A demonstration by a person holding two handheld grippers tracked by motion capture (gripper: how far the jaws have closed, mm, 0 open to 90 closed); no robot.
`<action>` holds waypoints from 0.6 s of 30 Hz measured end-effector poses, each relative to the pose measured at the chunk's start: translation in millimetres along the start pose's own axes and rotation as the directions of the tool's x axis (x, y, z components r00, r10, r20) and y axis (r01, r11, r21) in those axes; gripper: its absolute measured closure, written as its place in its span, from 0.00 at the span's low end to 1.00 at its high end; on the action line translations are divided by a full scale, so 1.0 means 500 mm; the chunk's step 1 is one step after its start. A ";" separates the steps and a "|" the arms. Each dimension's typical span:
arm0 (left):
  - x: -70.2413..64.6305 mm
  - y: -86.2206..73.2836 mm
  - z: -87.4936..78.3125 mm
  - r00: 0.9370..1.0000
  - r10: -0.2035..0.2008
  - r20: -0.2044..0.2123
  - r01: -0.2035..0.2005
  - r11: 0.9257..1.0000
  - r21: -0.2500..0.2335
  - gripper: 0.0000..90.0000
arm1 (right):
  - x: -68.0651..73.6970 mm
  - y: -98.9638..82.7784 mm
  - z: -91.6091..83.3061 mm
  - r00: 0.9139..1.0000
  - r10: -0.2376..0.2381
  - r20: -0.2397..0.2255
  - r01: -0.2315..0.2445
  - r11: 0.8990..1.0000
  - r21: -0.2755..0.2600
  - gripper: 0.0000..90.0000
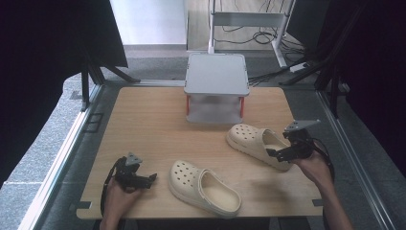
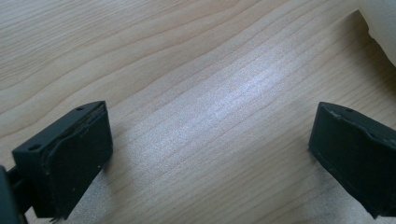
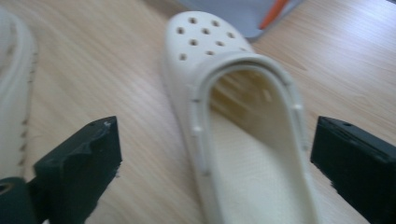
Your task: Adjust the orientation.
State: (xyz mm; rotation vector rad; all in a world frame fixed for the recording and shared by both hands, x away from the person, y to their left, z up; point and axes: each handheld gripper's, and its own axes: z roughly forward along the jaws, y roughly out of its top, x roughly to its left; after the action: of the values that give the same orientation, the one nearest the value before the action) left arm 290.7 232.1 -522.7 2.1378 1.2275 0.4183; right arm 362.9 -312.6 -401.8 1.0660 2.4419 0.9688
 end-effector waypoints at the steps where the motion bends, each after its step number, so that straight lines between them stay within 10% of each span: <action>1: 0.000 0.000 0.000 1.000 0.000 0.000 0.000 1.000 0.000 0.00 | -0.007 0.001 0.000 1.000 0.009 0.004 -0.009 1.000 0.004 0.06; 18: 0.000 0.000 0.000 1.000 0.002 0.000 -0.002 1.000 0.002 0.00 | -0.105 0.009 0.080 0.994 0.076 0.081 -0.084 0.991 0.103 0.17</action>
State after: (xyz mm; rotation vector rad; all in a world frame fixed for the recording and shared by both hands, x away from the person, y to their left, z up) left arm 290.7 232.2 -522.5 2.1408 1.2261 0.4180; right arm 421.1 -330.5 -427.3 1.2225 2.4281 0.8137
